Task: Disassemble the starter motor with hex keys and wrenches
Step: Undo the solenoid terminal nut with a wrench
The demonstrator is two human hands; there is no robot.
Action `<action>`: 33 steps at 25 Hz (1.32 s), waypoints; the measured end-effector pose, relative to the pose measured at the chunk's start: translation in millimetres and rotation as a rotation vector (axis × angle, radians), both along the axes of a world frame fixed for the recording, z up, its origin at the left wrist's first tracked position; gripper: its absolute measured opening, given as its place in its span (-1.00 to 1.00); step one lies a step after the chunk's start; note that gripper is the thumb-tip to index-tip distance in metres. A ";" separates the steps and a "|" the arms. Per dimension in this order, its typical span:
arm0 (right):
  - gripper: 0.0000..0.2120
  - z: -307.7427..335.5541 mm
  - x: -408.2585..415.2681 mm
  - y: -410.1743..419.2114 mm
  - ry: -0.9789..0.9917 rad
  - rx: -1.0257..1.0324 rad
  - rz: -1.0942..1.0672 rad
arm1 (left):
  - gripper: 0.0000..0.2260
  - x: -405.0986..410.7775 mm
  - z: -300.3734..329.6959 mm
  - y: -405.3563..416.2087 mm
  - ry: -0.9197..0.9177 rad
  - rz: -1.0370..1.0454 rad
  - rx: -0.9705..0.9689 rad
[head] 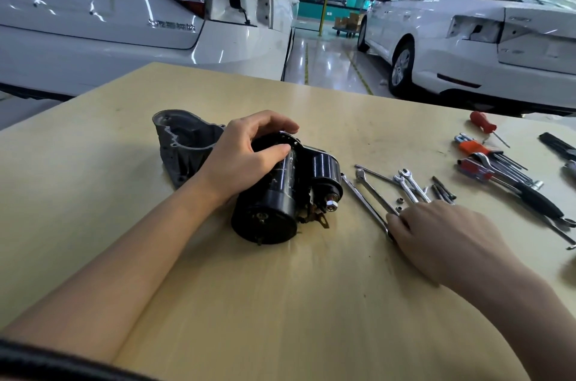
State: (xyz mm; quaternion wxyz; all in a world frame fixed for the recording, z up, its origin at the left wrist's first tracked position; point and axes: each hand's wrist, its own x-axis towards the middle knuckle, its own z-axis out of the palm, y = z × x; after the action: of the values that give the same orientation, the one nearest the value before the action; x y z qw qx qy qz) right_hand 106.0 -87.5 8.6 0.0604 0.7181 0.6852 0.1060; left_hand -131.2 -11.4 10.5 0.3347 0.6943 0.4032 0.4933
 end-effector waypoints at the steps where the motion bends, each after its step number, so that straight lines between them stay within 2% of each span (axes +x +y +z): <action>1: -0.53 1.9 -1.3 0.0 -0.019 0.003 -0.001 | -0.76 0.0 0.3 -0.2 0.004 0.004 -0.001; 11: -0.63 4.0 -3.6 -1.6 -0.146 -0.056 0.074 | -0.77 0.3 0.3 -1.1 0.003 0.002 -0.006; 13: -0.70 3.8 -4.0 0.5 -0.088 -0.007 0.073 | -0.77 -0.2 0.2 -0.7 0.004 0.006 -0.001; 17: -0.57 3.6 -0.4 7.7 0.190 -0.025 0.014 | -0.78 -0.8 -0.6 0.4 0.008 0.003 0.007; 18: -0.56 3.0 -1.6 7.4 0.204 -0.031 0.018 | -0.78 -0.8 -1.0 0.5 0.007 0.005 0.011; 23: -0.61 3.7 -7.6 3.8 0.024 0.059 0.020 | -0.77 -0.8 -1.8 2.4 -0.010 -0.003 0.013; 24: -0.63 5.3 -10.4 2.6 0.074 0.115 0.025 | -0.78 -0.7 -2.6 2.6 -0.021 -0.009 0.009; 25: -0.63 6.4 -13.9 0.9 0.205 0.175 0.044 | -0.80 -0.3 -3.5 2.8 -0.046 -0.021 0.003; 27: -0.59 7.9 -25.2 -3.1 0.656 0.199 0.095 | -0.81 0.6 -5.4 3.0 -0.103 -0.030 0.002; 29: -0.57 7.2 -38.9 -2.9 1.097 -0.005 0.056 | -0.76 0.0 -5.9 3.2 -0.126 -0.017 0.003; 30: -0.60 4.5 -42.2 -1.7 1.258 -0.141 -0.011 | -0.72 0.4 -5.7 3.2 -0.128 -0.016 0.001; 33: -0.66 3.1 -45.8 3.8 1.525 -0.442 -0.190 | -0.65 1.2 -5.5 3.3 -0.115 -0.013 0.007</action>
State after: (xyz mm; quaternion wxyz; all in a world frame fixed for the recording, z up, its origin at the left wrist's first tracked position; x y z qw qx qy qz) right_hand 60.2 -83.7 11.8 -0.2751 0.6194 0.4785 -0.5582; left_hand -130.0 -8.1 5.0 0.3582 0.6685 0.3770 0.5316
